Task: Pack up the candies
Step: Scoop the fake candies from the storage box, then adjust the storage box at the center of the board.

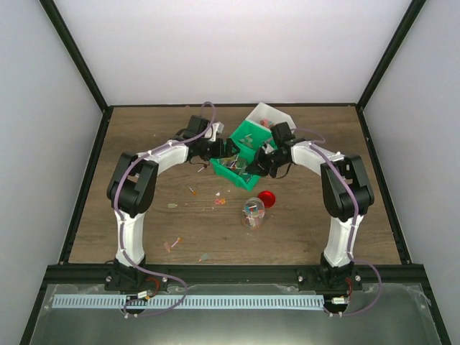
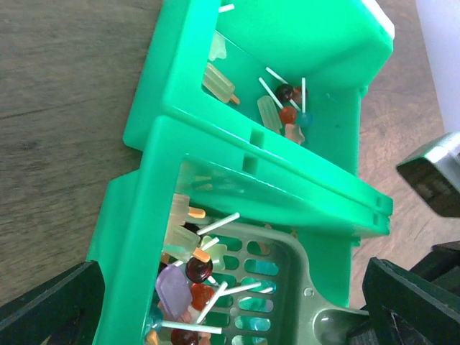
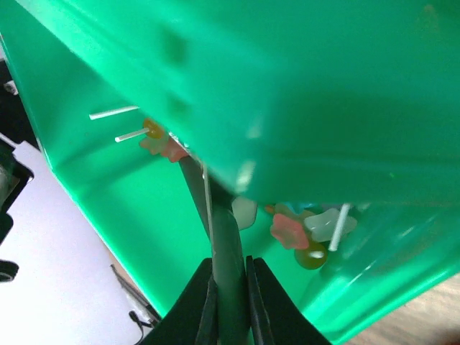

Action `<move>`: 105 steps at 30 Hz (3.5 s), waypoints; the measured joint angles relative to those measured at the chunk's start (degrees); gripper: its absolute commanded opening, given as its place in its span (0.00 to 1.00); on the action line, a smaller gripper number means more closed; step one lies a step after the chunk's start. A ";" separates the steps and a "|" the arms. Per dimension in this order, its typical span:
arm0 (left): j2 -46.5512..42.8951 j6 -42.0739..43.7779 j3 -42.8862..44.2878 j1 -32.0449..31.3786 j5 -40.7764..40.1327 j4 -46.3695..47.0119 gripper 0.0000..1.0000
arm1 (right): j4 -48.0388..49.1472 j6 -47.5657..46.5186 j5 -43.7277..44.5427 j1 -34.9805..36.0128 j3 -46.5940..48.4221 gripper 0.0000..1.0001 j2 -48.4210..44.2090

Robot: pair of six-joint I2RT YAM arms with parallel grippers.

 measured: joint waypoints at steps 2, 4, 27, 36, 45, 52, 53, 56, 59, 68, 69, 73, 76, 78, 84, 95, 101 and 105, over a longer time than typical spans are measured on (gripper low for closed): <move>0.00 -0.61 -0.26 0.44 0.15 0.63 0.99 | 6.08 0.72 -3.28 -0.74 -4.04 0.01 -0.28; 0.00 -0.98 -0.37 0.85 0.22 0.96 0.99 | 12.04 1.27 -6.32 -1.29 -7.39 0.01 -0.35; 0.07 -7.98 0.87 3.21 6.80 -0.13 0.99 | 48.11 10.16 -18.67 -2.56 -26.62 0.01 -2.34; 0.07 -9.73 1.07 3.58 10.27 0.87 0.99 | 49.72 11.28 -21.44 -2.32 -28.00 0.01 -4.76; 0.07 -10.75 2.14 4.59 12.92 2.34 0.99 | 51.39 10.73 -23.61 -1.97 -32.74 0.01 -6.97; 0.07 -10.82 2.32 5.29 13.46 2.56 1.00 | 54.03 11.43 -25.42 -1.97 -36.46 0.01 -9.53; 0.07 -10.82 2.32 5.33 13.46 2.56 1.00 | 54.66 11.58 -25.64 -1.99 -36.63 0.01 -9.75; 0.07 -10.82 2.32 5.53 13.44 2.56 1.00 | 56.28 12.26 -26.18 -2.10 -37.46 0.01 -10.86; 0.04 -10.82 2.32 5.62 13.42 2.56 1.00 | 56.48 12.39 -26.67 -2.40 -37.97 0.01 -12.22; -0.61 -11.04 2.34 6.12 13.40 2.51 1.00 | 54.71 10.99 -28.52 -5.05 -40.15 0.01 -15.56; -0.90 -11.04 2.34 6.25 13.40 2.49 1.00 | 54.07 10.73 -28.76 -5.44 -40.26 0.01 -15.82; -2.16 -11.02 2.34 6.75 13.38 2.47 1.00 | 52.48 9.62 -29.57 -6.38 -40.28 0.01 -16.72; -3.26 -10.97 2.34 7.02 13.29 2.03 1.00 | 51.84 9.38 -30.53 -6.64 -40.28 0.01 -17.29; -3.98 -10.95 2.34 7.13 13.20 1.60 1.00 | 51.63 9.38 -31.08 -6.86 -40.28 0.01 -17.75; -7.08 -10.97 2.01 7.34 12.50 0.92 1.00 | 52.65 10.51 -32.94 -9.66 -41.31 0.01 -20.44; -12.50 -11.02 -3.26 7.39 10.03 0.90 1.00 | 68.65 21.73 -38.05 -15.65 -46.53 0.01 -22.75; -13.99 -10.71 -3.98 7.41 7.69 -1.05 1.00 | 77.15 26.18 -39.65 -18.49 -48.35 0.01 -20.61; -16.65 -10.32 -5.68 7.39 6.21 -1.81 1.00 | 77.68 26.29 -41.18 -19.17 -49.55 0.01 -20.61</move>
